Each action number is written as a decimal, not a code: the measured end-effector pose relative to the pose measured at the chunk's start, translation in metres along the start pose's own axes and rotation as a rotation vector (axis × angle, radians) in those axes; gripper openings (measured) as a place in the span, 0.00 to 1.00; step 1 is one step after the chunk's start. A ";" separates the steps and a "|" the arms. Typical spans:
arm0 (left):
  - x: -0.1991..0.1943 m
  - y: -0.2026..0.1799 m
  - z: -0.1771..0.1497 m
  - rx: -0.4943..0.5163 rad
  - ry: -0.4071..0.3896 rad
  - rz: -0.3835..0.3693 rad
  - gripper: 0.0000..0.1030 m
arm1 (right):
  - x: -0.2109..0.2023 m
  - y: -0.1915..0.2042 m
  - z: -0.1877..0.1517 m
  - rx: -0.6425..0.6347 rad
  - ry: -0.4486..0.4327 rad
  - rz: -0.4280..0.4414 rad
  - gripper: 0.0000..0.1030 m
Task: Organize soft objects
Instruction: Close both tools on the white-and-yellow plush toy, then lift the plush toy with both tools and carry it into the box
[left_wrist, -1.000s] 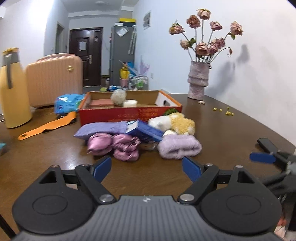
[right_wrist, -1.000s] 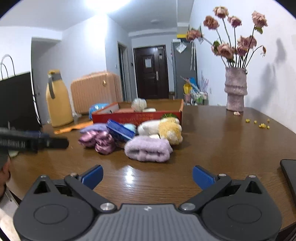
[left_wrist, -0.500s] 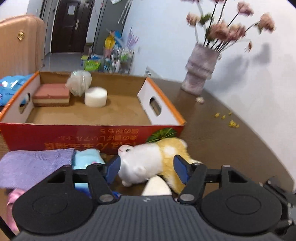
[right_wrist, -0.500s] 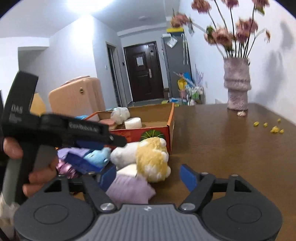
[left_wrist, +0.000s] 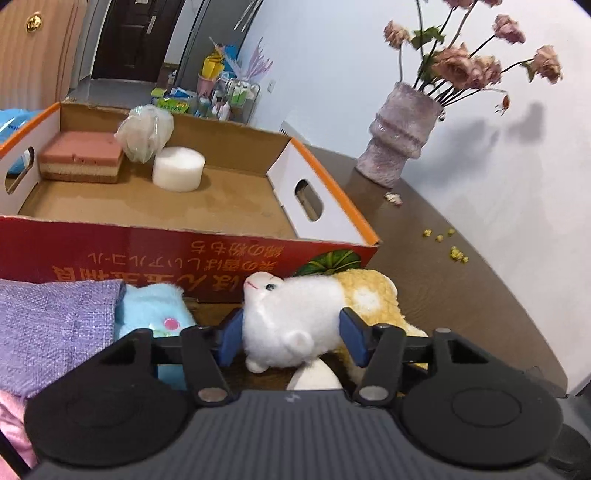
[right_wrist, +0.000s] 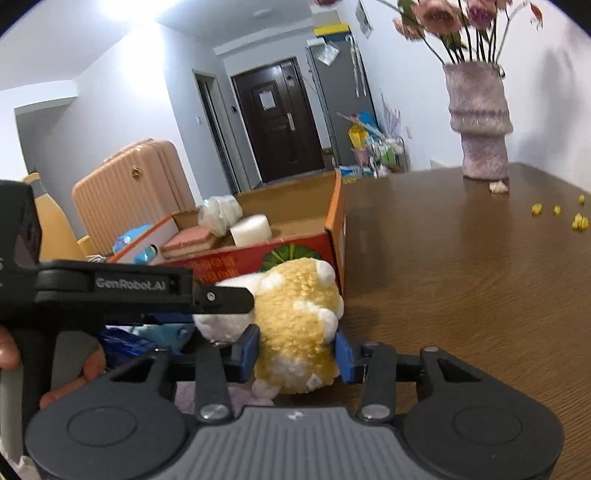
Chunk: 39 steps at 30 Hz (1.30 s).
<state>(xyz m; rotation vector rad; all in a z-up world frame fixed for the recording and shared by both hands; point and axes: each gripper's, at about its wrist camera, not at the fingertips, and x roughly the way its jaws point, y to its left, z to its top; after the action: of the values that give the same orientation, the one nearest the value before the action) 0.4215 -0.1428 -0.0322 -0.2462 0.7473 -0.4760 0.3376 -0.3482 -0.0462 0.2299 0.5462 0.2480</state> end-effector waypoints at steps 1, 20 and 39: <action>-0.008 -0.003 0.000 0.002 -0.014 -0.010 0.54 | -0.007 0.002 0.001 -0.005 -0.011 0.004 0.40; -0.168 -0.030 -0.111 0.186 -0.123 0.074 0.48 | -0.130 0.064 -0.060 -0.018 -0.018 0.157 0.40; -0.186 -0.007 -0.153 0.124 -0.079 0.083 0.47 | -0.139 0.087 -0.101 -0.007 0.072 0.166 0.40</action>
<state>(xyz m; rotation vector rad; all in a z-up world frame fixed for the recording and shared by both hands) 0.1938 -0.0635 -0.0280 -0.1171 0.6461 -0.4294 0.1536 -0.2912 -0.0381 0.2608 0.5979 0.4202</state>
